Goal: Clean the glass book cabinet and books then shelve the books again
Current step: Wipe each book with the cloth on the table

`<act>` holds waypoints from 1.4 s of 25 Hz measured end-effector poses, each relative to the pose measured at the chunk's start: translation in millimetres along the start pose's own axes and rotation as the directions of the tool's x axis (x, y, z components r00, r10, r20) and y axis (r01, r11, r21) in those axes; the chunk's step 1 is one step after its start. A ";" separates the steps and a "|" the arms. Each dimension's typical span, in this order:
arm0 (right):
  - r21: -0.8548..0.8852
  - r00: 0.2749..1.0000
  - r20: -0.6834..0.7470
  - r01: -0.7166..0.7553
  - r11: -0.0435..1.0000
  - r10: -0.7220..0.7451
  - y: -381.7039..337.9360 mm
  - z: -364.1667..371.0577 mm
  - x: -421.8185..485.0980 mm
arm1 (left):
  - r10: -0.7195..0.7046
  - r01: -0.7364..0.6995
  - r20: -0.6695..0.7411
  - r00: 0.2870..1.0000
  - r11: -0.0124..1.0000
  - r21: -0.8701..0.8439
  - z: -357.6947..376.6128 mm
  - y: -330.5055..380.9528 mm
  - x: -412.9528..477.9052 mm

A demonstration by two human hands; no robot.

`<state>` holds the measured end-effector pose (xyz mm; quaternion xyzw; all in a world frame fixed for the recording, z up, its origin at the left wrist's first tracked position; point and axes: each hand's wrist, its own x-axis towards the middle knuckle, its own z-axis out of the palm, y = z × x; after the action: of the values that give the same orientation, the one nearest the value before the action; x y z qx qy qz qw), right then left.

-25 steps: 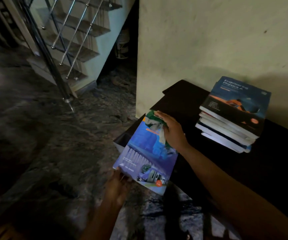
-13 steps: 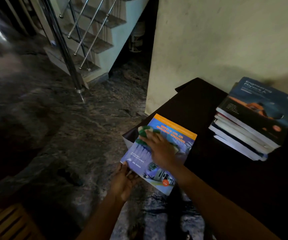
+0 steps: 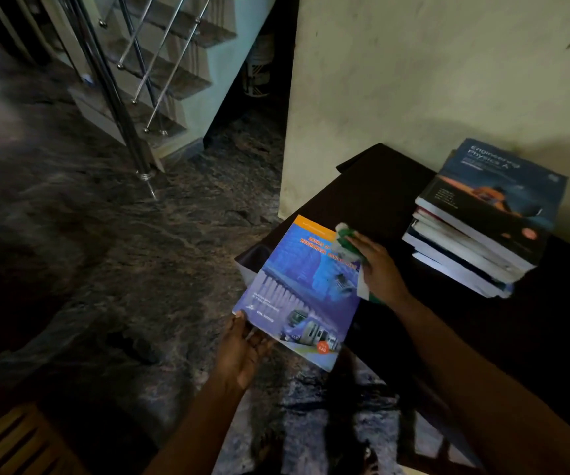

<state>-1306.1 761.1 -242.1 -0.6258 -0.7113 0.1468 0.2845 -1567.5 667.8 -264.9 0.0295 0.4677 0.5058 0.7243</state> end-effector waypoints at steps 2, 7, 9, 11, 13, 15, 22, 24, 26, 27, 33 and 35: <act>-0.148 1.000 0.006 0.023 0.989 -0.023 10.5 14.3 -6.1 | 0.009 -0.009 -0.001 1.000 1.000 -0.012 1.0 -0.7 0.5; -0.125 0.973 0.018 0.229 0.965 -0.229 -32.3 37.4 -74.6 | 0.029 -0.030 -0.023 0.999 0.999 -0.029 2.3 -1.2 0.6; -0.116 0.957 0.057 0.290 0.950 -0.285 -49.7 49.2 -106.5 | 0.020 -0.021 -0.037 0.999 0.999 -0.029 2.3 -3.4 1.6; -0.081 0.956 0.104 0.283 0.956 -0.274 -65.1 67.9 -141.5 | 0.008 -0.010 -0.047 0.999 1.000 -0.027 1.9 -4.8 3.3; 0.004 0.952 0.115 0.286 0.958 -0.284 -78.1 73.7 -167.0 | 0.018 -0.019 -0.036 0.999 0.999 -0.031 1.9 -6.3 1.5; 0.103 0.951 0.095 0.284 0.953 -0.293 -88.4 61.0 -171.1 | 0.069 -0.069 -0.019 0.997 0.998 0.015 3.9 -6.6 -3.5; 0.200 0.973 -0.178 0.182 0.963 -0.147 -101.4 -36.9 -129.6 | 0.417 -0.430 0.189 0.889 0.902 0.036 46.8 13.9 -37.7; 0.195 0.963 -0.237 0.173 0.965 -0.125 -99.5 -68.0 -116.9 | 0.578 -0.634 0.296 0.761 0.759 0.147 67.2 26.3 -48.1; 0.169 0.943 -0.302 0.198 0.966 -0.141 -99.2 -92.4 -105.4 | 0.717 -0.840 0.439 0.542 0.478 0.256 84.0 35.5 -58.5; 0.156 0.936 -0.316 0.213 0.965 -0.155 -97.4 -100.4 -101.3 | 0.764 -0.895 0.482 0.430 0.291 0.337 89.1 37.4 -58.7; 0.221 0.942 -0.328 0.153 0.963 -0.074 -78.9 -106.6 -100.0 | 0.307 -0.842 0.903 0.301 -0.359 0.403 84.6 37.6 10.5; 0.277 0.960 -0.281 0.088 0.957 -0.007 -72.5 -94.5 -104.9 | 0.117 -0.843 0.977 0.177 -0.494 0.212 67.5 27.9 43.4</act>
<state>-1303.2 632.5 -149.2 -0.5751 -0.6504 0.1523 0.4723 -1537.2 743.5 -240.8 0.8909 0.2994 0.3185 0.1232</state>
